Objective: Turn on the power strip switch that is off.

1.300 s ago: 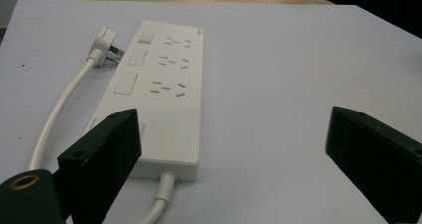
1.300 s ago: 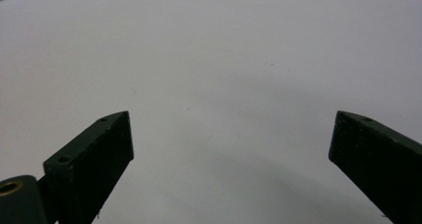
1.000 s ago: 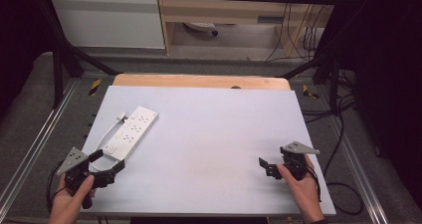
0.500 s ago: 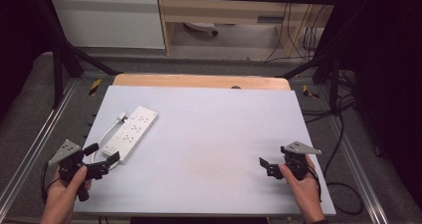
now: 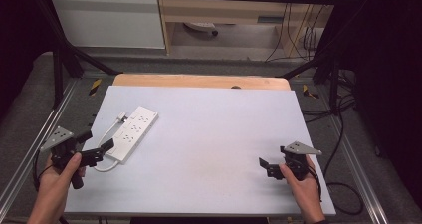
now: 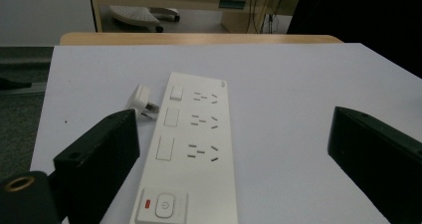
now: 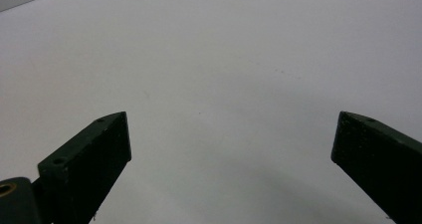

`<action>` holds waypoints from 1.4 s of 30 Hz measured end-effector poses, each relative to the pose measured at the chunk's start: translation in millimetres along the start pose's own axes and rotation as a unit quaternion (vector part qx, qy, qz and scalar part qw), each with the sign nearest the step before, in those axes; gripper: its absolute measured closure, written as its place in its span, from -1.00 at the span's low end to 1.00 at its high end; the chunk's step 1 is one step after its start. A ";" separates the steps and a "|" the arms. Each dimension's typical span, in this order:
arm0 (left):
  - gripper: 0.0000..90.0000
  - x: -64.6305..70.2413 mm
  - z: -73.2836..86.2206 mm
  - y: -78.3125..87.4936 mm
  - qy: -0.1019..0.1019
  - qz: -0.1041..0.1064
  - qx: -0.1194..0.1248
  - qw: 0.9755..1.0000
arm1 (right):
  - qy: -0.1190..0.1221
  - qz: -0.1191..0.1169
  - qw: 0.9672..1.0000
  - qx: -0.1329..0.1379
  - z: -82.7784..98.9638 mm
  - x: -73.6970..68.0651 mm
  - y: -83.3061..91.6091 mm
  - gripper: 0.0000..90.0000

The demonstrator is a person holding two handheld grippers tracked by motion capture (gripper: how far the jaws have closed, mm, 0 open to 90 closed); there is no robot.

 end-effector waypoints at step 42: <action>-0.83 -14.9 -89.7 -70.0 -0.022 -0.014 0.004 1.000 | -0.003 0.008 1.000 0.006 -1.1 2.7 1.1 -0.94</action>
Point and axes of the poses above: each handheld gripper's, and its own axes: y roughly backward along the jaws, z roughly out of its underside, x roughly to its right, the point moved 6 cm from there along -y, roughly forward along the jaws, and after that the axes turned 10 degrees about -x, right-handed, at the moved point
